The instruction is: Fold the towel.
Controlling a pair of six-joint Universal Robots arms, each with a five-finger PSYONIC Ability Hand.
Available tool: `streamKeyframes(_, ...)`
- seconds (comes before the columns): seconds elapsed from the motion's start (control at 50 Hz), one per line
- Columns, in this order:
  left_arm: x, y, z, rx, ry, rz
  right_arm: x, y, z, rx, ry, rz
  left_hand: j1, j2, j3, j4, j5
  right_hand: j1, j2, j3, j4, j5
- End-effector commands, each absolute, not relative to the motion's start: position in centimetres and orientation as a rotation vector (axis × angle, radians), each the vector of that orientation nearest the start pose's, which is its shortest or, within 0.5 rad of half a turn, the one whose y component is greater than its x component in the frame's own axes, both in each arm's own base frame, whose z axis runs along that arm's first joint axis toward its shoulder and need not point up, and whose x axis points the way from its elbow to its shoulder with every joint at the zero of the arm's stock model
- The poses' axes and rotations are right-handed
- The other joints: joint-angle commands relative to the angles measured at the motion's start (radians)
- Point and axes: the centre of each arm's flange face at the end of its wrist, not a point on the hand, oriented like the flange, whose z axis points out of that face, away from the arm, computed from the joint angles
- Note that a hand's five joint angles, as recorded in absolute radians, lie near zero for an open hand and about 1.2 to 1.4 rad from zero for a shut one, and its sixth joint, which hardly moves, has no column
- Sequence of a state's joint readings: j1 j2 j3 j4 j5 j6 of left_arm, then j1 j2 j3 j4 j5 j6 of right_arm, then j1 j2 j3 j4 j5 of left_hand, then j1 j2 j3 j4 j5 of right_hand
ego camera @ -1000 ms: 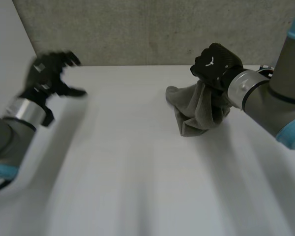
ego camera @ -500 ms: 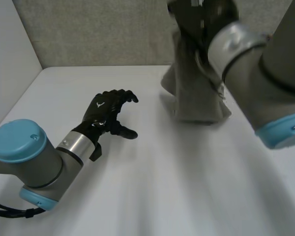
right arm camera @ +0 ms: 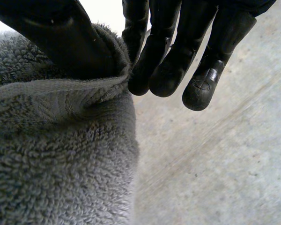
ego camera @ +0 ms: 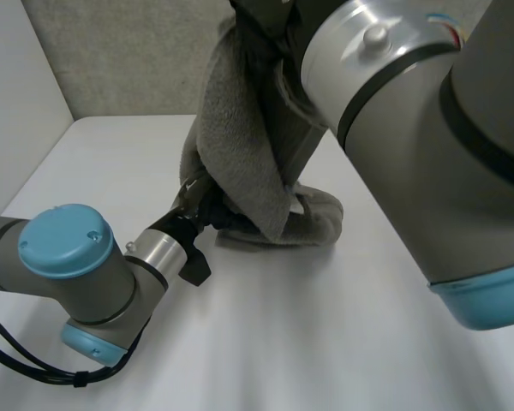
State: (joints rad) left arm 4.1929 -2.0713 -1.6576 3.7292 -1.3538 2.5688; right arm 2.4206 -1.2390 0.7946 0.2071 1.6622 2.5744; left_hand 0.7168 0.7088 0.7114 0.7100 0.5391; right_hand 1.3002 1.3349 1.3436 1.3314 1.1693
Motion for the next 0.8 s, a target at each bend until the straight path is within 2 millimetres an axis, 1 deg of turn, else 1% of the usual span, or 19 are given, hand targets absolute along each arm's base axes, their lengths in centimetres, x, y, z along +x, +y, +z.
streamKeyframes(0.02,-32.0,-26.1,15.2,-0.134,-1.793,1.4,36.6,-16.0,40.5,-1.107,1.491,-2.31,0.251,0.259,0.257,0.258,0.254,0.096,0.061,0.053,0.065,0.052)
streamKeyframes(0.04,-32.0,-26.2,15.2,-0.133,-1.79,1.403,36.6,-16.0,40.4,-1.107,1.495,-2.308,0.336,0.344,0.341,0.342,0.339,0.096,0.061,0.053,0.065,0.052)
streamKeyframes(0.06,-31.9,-26.3,15.3,-0.132,-1.79,1.407,36.5,-16.0,40.3,-1.109,1.497,-2.307,0.363,0.371,0.368,0.369,0.366,0.096,0.061,0.053,0.065,0.052)
streamKeyframes(0.14,-31.5,-26.8,15.5,-0.124,-1.786,1.428,36.2,-15.8,40.3,-1.109,1.497,-2.307,0.313,0.321,0.318,0.32,0.316,0.096,0.061,0.053,0.065,0.052)
streamKeyframes(0.16,-31.2,-27.0,15.6,-0.116,-1.788,1.438,36.1,-15.6,40.3,-1.112,1.498,-2.303,0.22,0.228,0.225,0.227,0.223,0.096,0.061,0.053,0.065,0.052)
streamKeyframes(0.18,-31.2,-27.0,15.6,-0.116,-1.788,1.438,36.1,-15.6,40.3,-1.112,1.498,-2.303,0.219,0.227,0.224,0.226,0.222,0.096,0.061,0.053,0.065,0.052)
streamKeyframes(0.22,-29.9,-28.2,15.7,-0.086,-1.806,1.474,35.8,-15.4,40.1,-1.117,1.508,-2.296,-0.094,-0.086,-0.088,-0.087,-0.091,0.096,0.061,0.053,0.065,0.052)
streamKeyframes(0.24,-29.9,-28.2,15.7,-0.086,-1.806,1.475,35.8,-15.4,40.1,-1.117,1.508,-2.296,-0.095,-0.087,-0.09,-0.088,-0.092,0.096,0.061,0.053,0.065,0.052)
streamKeyframes(0.28,-29.0,-28.9,16.0,-0.071,-1.812,1.496,35.2,-15.4,39.8,-1.112,1.522,-2.295,-0.247,-0.239,-0.242,-0.241,-0.244,0.096,0.061,0.053,0.065,0.052)
streamKeyframes(0.36,-28.5,-29.1,15.8,-0.063,-1.82,1.497,34.5,-15.6,39.8,-1.088,1.519,-2.32,-0.254,-0.246,-0.248,-0.247,-0.251,0.096,0.061,0.053,0.065,0.052)
streamKeyframes(0.5,-29.2,-28.6,14.9,-0.091,-1.83,1.453,34.0,-16.2,39.7,-1.055,1.505,-2.361,-0.242,-0.234,-0.237,-0.235,-0.239,0.096,0.061,0.053,0.065,0.052)
streamKeyframes(0.54,-30.4,-27.6,14.0,-0.145,-1.831,1.393,34.0,-16.3,39.7,-1.054,1.509,-2.361,-0.239,-0.231,-0.234,-0.232,-0.236,0.096,0.061,0.053,0.065,0.052)
streamKeyframes(0.56,-30.5,-27.6,14.0,-0.146,-1.831,1.392,34.0,-16.3,39.7,-1.054,1.509,-2.361,-0.239,-0.231,-0.234,-0.232,-0.236,0.096,0.061,0.053,0.065,0.052)
streamKeyframes(0.6,-31.3,-26.9,13.5,-0.188,-1.826,1.368,34.0,-16.3,39.6,-1.055,1.513,-2.358,-0.239,-0.231,-0.234,-0.232,-0.236,0.096,0.061,0.053,0.065,0.052)
streamKeyframes(0.68,-31.6,-26.8,12.8,-0.207,-1.838,1.365,33.8,-16.3,39.6,-1.051,1.518,-2.362,-0.239,-0.231,-0.234,-0.232,-0.236,0.096,0.061,0.053,0.065,0.052)
streamKeyframes(0.7,-31.6,-26.9,12.2,-0.216,-1.85,1.366,33.5,-16.2,39.8,-1.048,1.518,-2.367,-0.233,-0.225,-0.228,-0.226,-0.23,0.096,0.061,0.053,0.065,0.052)
streamKeyframes(0.72,-31.6,-26.9,12.2,-0.216,-1.85,1.366,33.5,-16.2,39.8,-1.048,1.518,-2.367,-0.233,-0.225,-0.228,-0.226,-0.23,0.096,0.061,0.053,0.065,0.052)
streamKeyframes(0.76,-31.9,-27.3,11.2,-0.253,-1.877,1.376,32.9,-16.1,40.1,-1.035,1.517,-2.38,-0.198,-0.19,-0.193,-0.191,-0.195,0.096,0.061,0.053,0.065,0.052)
streamKeyframes(0.8,-32.0,-27.6,10.7,-0.278,-1.886,1.388,32.6,-16.2,40.2,-1.031,1.518,-2.386,-0.195,-0.187,-0.19,-0.188,-0.192,0.096,0.061,0.053,0.065,0.052)
